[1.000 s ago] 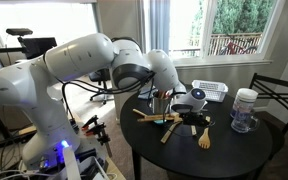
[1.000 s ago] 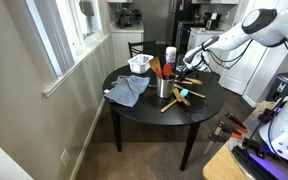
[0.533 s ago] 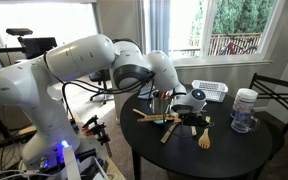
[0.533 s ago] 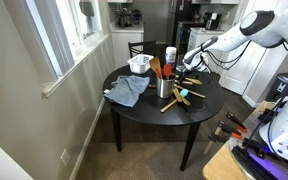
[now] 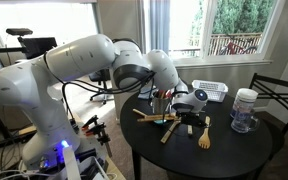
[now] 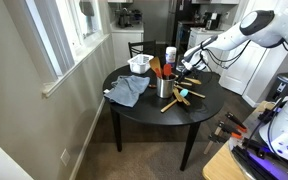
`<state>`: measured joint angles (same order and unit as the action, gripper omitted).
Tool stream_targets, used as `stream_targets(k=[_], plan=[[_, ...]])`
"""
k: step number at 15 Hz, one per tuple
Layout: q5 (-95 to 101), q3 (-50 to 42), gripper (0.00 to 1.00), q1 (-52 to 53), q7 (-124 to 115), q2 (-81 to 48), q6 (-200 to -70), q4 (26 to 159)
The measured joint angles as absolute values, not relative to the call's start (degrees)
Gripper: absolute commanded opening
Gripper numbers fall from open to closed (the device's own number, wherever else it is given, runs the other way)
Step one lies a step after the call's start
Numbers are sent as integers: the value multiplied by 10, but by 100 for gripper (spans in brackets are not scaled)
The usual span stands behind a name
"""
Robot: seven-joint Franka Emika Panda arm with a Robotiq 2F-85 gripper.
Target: Put the spoon into the bucket
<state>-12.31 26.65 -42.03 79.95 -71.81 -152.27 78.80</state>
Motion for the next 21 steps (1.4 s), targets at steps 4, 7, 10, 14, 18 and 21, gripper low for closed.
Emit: stream_targets(k=[4, 7, 10, 14, 18, 21], plan=[[-135, 265, 100, -419, 800, -718, -1522, 784], [-135, 254, 100, -414, 797, -717, -1532, 779], [-135, 236, 74, -404, 783, -717, -1539, 770], [-135, 222, 47, -393, 779, -717, -1546, 763], [-135, 217, 20, -385, 779, -717, -1559, 758], [-135, 215, 9, -381, 779, -717, -1562, 756]])
